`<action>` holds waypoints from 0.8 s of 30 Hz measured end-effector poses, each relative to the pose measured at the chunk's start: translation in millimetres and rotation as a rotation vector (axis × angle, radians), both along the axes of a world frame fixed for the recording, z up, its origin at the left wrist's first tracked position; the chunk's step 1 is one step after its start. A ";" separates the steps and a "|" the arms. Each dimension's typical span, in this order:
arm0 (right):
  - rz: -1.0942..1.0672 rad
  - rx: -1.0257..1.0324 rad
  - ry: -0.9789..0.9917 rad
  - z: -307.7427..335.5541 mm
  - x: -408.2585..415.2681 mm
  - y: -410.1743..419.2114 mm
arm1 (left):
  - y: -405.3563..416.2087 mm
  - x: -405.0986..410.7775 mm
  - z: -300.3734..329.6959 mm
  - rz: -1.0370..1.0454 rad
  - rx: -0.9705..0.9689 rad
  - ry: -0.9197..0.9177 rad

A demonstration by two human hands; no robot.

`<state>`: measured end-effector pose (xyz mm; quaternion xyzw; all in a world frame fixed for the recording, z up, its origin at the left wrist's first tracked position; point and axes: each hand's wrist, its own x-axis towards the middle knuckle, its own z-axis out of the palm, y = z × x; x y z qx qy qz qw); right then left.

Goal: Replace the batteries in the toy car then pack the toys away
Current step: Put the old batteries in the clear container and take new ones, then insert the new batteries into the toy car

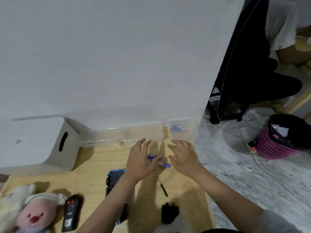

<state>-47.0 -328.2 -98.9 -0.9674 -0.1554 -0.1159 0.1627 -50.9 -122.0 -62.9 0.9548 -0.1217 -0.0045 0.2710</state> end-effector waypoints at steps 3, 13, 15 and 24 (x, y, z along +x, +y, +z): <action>0.099 -0.037 0.087 -4.6 -7.0 22.5 | 33.4 -31.8 -3.1 0.100 0.011 -0.001; 0.191 -0.272 0.240 -25.9 3.4 57.7 | 111.0 -119.2 -24.5 0.321 0.090 0.199; 0.128 -0.244 0.232 -35.2 5.6 56.0 | 118.0 -127.9 -26.5 0.350 -0.013 0.268; 0.030 -0.145 0.305 -40.8 6.8 60.5 | 130.0 -129.9 -31.0 0.206 -0.129 0.442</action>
